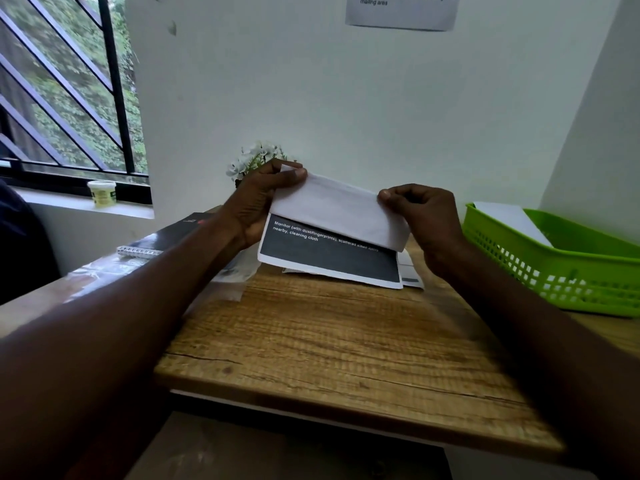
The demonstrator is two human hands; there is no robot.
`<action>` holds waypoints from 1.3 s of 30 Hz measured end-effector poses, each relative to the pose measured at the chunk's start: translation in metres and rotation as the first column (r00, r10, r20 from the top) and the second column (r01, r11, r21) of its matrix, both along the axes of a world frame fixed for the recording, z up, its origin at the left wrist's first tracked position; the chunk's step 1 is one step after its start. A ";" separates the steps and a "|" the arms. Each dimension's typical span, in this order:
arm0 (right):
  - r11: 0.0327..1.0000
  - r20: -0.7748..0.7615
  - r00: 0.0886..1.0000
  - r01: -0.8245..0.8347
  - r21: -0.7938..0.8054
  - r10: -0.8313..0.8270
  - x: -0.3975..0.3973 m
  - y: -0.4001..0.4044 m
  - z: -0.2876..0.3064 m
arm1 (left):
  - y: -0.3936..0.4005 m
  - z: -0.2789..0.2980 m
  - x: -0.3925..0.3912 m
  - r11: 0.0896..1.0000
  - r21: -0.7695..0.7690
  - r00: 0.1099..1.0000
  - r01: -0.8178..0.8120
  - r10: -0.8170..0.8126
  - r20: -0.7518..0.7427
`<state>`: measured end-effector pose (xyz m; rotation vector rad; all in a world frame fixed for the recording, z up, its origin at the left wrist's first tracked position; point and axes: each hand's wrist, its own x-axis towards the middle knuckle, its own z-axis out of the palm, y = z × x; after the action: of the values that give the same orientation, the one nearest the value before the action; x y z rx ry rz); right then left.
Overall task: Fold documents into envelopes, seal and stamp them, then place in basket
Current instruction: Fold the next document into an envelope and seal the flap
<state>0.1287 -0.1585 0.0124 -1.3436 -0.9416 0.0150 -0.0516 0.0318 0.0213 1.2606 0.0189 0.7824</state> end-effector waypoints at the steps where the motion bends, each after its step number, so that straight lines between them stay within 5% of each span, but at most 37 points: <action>1: 1.000 -0.004 1.000 0.002 -0.008 -0.002 0.000 0.001 0.000 | 0.001 0.000 0.000 1.000 -0.023 1.000 0.008 -0.008 0.004; 16: 0.995 -0.257 0.964 0.082 0.053 -0.066 0.005 -0.001 0.002 | 0.008 -0.005 0.008 0.963 -0.243 0.990 -0.117 0.133 0.054; 22: 0.997 -0.287 0.957 0.065 0.035 -0.052 0.004 0.000 0.001 | -0.004 -0.004 0.006 0.998 -0.063 0.986 -0.005 -0.006 -0.165; 26: 0.994 -0.324 0.943 0.099 0.048 -0.078 0.006 0.000 0.000 | 0.003 -0.012 0.010 0.998 0.041 0.970 -0.057 0.065 -0.235; 39: 0.975 -0.486 0.863 -0.204 -0.090 0.136 0.015 0.001 -0.004 | 0.013 -0.012 0.016 0.989 -0.122 0.994 -0.086 0.077 -0.082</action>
<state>0.1436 -0.1573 0.0080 -1.2942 -0.6384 0.5379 -0.0361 0.0443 0.0096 1.1756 0.1805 0.7906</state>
